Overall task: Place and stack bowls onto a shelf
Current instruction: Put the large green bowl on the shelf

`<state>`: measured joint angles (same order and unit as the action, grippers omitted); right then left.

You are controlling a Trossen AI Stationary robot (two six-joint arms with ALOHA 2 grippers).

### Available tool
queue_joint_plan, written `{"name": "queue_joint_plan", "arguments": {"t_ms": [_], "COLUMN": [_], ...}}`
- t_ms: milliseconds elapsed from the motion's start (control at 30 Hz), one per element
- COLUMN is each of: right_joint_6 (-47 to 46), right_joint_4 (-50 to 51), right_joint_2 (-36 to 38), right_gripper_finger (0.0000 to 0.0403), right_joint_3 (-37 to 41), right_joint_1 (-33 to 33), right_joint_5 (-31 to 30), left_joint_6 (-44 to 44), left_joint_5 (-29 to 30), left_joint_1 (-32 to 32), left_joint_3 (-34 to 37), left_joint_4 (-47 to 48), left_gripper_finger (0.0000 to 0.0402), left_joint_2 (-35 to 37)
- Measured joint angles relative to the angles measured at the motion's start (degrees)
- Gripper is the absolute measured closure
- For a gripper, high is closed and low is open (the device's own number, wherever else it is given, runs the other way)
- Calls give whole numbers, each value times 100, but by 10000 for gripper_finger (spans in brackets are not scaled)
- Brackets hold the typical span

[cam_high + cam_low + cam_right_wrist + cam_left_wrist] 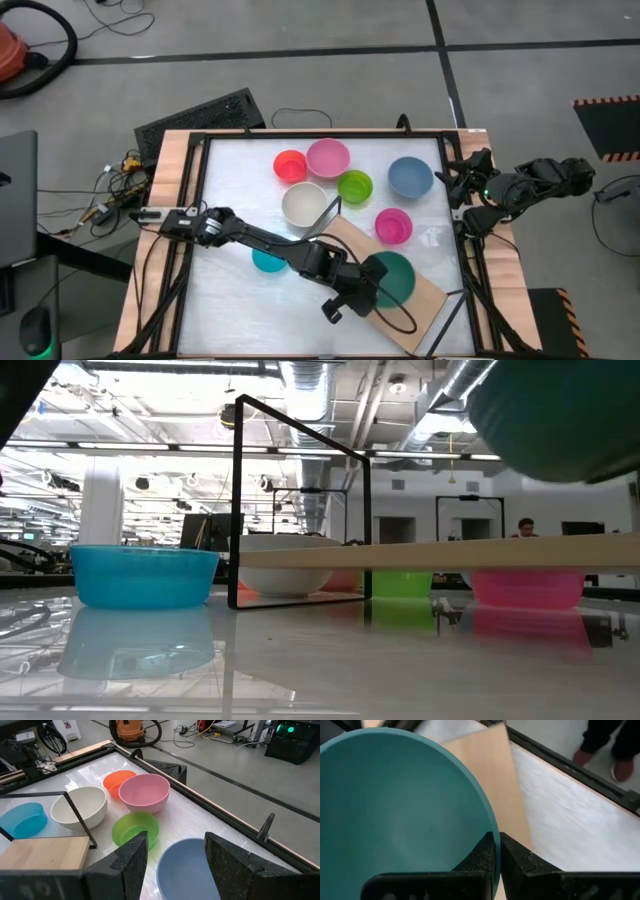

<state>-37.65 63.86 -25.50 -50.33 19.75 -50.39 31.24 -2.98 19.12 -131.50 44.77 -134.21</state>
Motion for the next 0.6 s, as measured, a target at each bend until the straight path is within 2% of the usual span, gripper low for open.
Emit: {"name": "queue_joint_plan", "arguments": {"t_ms": [367, 500, 600], "right_joint_6": [13, 13, 13], "right_joint_4": [50, 51, 55], "right_joint_2": [0, 2, 1], "right_gripper_finger": [182, 182, 182], "right_joint_3": [0, 0, 0], "right_joint_1": [0, 0, -1], "right_joint_5": [-2, -14, -34], "left_joint_6": [-23, 293, 326], "left_joint_5": [78, 470, 308], "left_joint_1": [-52, 19, 51], "left_joint_3": [4, 4, -3], "left_joint_4": [206, 162, 226], "left_gripper_finger": [401, 401, 401], "left_joint_2": [-113, -208, -251]}}
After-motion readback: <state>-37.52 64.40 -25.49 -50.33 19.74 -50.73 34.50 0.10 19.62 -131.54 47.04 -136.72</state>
